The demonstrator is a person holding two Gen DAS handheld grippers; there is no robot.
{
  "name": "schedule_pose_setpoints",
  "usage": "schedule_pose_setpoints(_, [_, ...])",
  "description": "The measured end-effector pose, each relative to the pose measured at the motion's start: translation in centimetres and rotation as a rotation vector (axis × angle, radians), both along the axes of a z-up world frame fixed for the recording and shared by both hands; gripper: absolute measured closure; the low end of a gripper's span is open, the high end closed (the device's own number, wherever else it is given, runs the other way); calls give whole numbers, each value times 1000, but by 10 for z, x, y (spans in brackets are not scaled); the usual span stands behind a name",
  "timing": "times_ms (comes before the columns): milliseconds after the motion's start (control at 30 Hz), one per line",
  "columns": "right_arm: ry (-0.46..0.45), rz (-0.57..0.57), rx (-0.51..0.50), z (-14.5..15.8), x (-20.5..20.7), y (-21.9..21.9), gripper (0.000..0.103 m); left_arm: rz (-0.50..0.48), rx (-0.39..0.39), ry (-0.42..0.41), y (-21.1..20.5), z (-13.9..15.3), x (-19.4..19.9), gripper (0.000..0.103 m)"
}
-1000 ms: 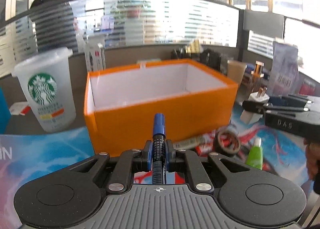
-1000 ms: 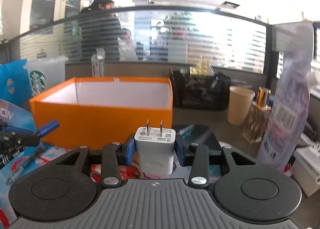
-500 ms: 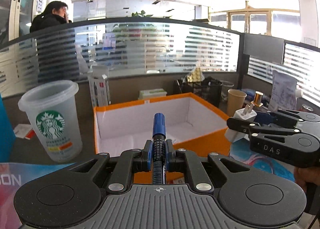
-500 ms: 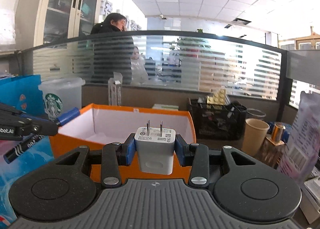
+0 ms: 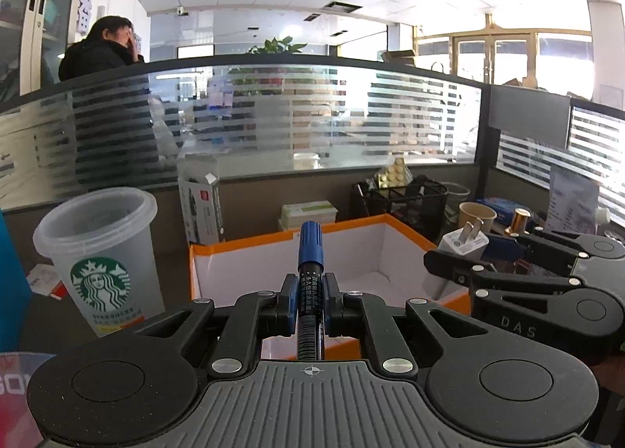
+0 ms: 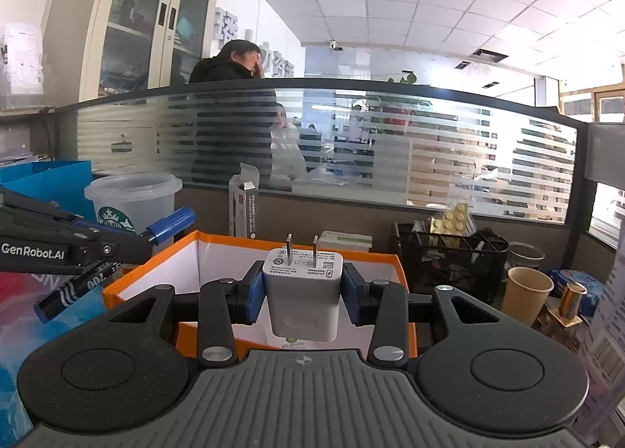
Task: Organize rigid objects
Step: 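Carry marker and plug into the orange box and open both tools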
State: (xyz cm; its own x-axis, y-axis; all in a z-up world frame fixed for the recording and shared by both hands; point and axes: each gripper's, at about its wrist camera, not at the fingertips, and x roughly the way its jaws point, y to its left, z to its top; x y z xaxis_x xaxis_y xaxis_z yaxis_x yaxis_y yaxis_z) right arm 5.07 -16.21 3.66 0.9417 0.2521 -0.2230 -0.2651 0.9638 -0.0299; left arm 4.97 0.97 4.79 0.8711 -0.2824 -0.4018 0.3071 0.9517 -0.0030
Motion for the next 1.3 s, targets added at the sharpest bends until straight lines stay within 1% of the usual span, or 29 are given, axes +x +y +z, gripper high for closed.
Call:
schedule_pose_setpoints(233, [-30,2,8,11,16,2,65,8,-9,-31,0,12,14,93])
schedule_pose_setpoints(433, [-54,-1,-3,21,32,2,65,11,1,-49,-5,18,29,93])
schedule_pose_setpoints(667, [-33,-10,7,24,64,-2,65,4,-17,-4,-11,14,61,93])
schedule_pose_setpoints(833, [-16,-13,-16,21,82,-1,65,8,-23,17,-14,10,83,93])
schedule_pose_setpoints(933, [25,-3,-20,14,93,2,65,8,-21,45,-16,2,95,93])
schedule_pose_setpoints(1133, [202,22,11,-15,120,-2,65,-2,-5,155,-22,-29,112,93])
schedule_pose_setpoints(1300, [290,21,2,-33,132,-2,65,-15,-1,233,-26,-49,119,93])
